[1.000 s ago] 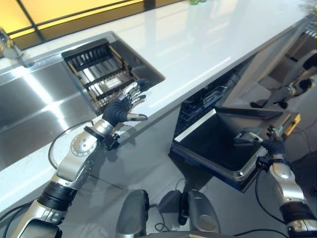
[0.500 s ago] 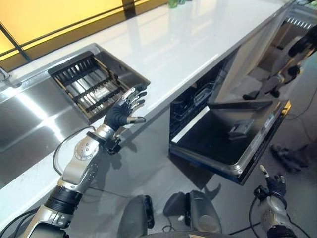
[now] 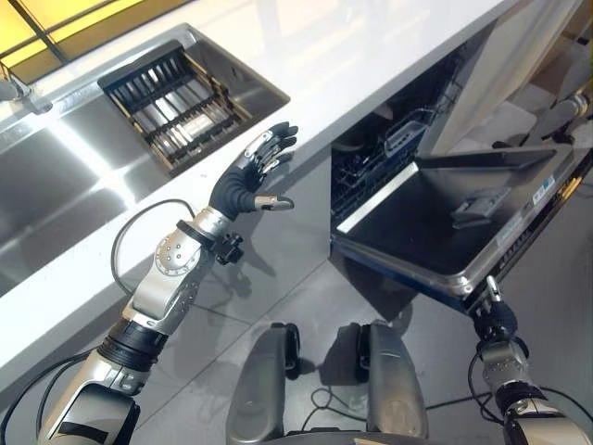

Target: Pick up plates and place into dishwasher.

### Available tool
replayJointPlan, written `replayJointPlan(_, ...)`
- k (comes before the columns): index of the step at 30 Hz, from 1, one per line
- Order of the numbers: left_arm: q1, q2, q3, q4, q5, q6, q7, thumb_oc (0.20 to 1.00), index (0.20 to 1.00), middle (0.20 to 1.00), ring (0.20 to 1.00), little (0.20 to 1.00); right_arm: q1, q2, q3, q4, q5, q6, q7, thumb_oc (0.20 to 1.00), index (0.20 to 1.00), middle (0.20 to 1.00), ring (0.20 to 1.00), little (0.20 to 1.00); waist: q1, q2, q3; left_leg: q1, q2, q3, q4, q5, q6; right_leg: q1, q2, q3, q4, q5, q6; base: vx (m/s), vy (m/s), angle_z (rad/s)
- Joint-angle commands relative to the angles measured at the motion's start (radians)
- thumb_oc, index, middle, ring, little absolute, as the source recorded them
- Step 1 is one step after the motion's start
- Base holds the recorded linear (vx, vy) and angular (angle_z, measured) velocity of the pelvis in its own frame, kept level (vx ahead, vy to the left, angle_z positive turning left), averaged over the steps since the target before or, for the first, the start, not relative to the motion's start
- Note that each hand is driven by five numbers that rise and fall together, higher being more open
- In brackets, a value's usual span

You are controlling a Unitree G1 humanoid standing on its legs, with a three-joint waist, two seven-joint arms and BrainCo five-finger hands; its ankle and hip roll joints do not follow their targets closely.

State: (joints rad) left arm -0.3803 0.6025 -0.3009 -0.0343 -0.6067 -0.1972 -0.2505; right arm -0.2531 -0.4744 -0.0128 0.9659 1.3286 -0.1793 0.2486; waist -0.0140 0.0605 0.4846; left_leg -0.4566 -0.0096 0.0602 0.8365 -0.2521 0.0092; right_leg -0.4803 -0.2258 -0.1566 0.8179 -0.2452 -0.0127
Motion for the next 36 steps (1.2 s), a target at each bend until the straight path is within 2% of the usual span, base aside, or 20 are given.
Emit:
replayJointPlan(1,0.024,-0.017,-0.019,-0.050,-0.052,-0.004,-0.029,1.000,1.000,1.000,1.000,1.000,-0.376,0.069,0.119,-0.237,0.043,0.082,0.269,1.000,1.000,1.000,1.000,1.000,0.055,0.044,0.006,0.058,-0.030,0.017,0.032,-0.117,0.080,0.072,0.014,-0.008,0.074,-0.052,-0.036,0.03,-0.041,-0.65)
replayJointPlan(5,-0.006,0.003,-0.017,-0.043,-0.059,0.033,-0.044,1.000,1.000,1.000,1.000,1.000,-0.503,0.042,0.126,-0.260,0.041,0.091,0.242,1.000,1.000,1.000,1.000,1.000,0.081,0.036,-0.005,0.044,-0.033,0.004,0.059,-0.127,0.078,0.071,0.001,-0.022,0.084,-0.051,-0.031,0.04,-0.047,-0.23)
replayJointPlan(12,-0.050,0.060,-0.048,-0.043,-0.076,0.037,-0.105,1.000,1.000,1.000,1.000,1.000,-0.626,-0.006,0.138,-0.243,0.075,0.078,0.181,1.000,1.000,1.000,1.000,1.000,0.110,0.026,-0.025,0.040,-0.034,-0.007,0.072,-0.133,0.079,0.082,-0.013,-0.040,0.085,-0.051,-0.028,0.04,-0.034,-0.05)
replayJointPlan(28,-0.063,0.073,-0.065,-0.015,-0.099,0.053,-0.126,1.000,1.000,1.000,1.000,1.000,-0.598,-0.035,0.099,-0.191,0.069,0.049,0.115,1.000,1.000,1.000,1.000,1.000,0.114,0.005,-0.051,0.067,-0.025,-0.019,0.074,-0.150,0.080,0.122,-0.007,-0.045,0.065,-0.055,-0.029,0.03,-0.010,0.35)
replayJointPlan(32,-0.070,0.070,-0.080,0.007,-0.082,0.059,-0.134,1.000,1.000,1.000,1.000,1.000,-0.587,-0.037,0.088,-0.165,0.035,0.011,0.069,1.000,1.000,1.000,1.000,1.000,0.109,0.000,-0.061,0.073,-0.019,-0.016,0.066,-0.149,0.080,0.126,-0.001,-0.044,0.061,-0.056,-0.030,-0.01,-0.001,0.02)
replayJointPlan(34,-0.061,0.060,-0.089,0.030,-0.098,0.072,-0.133,1.000,1.000,1.000,1.000,1.000,-0.569,-0.024,0.086,-0.160,-0.011,-0.035,0.010,1.000,1.000,1.000,1.000,1.000,0.105,-0.002,-0.068,0.087,-0.012,-0.016,0.041,-0.140,0.078,0.140,0.006,-0.044,0.044,-0.051,-0.030,0.00,0.000,0.00)
replayJointPlan(35,-0.052,0.039,-0.105,0.062,-0.066,0.059,-0.137,1.000,1.000,1.000,1.000,1.000,-0.552,0.000,0.086,-0.153,-0.042,-0.076,-0.055,1.000,1.000,1.000,1.000,1.000,0.100,-0.005,-0.077,0.107,-0.006,-0.015,0.006,-0.126,0.077,0.157,0.014,-0.042,0.017,-0.042,-0.028,0.00,0.000,0.00)
replayJointPlan(36,-0.050,0.034,-0.113,0.076,-0.073,0.064,-0.135,1.000,1.000,1.000,1.000,1.000,-0.542,0.011,0.085,-0.154,-0.060,-0.080,-0.078,1.000,1.000,1.000,1.000,1.000,0.099,-0.006,-0.081,0.118,-0.005,-0.015,-0.012,-0.119,0.076,0.167,0.018,-0.041,0.004,-0.037,-0.027,0.03,0.015,-0.03)
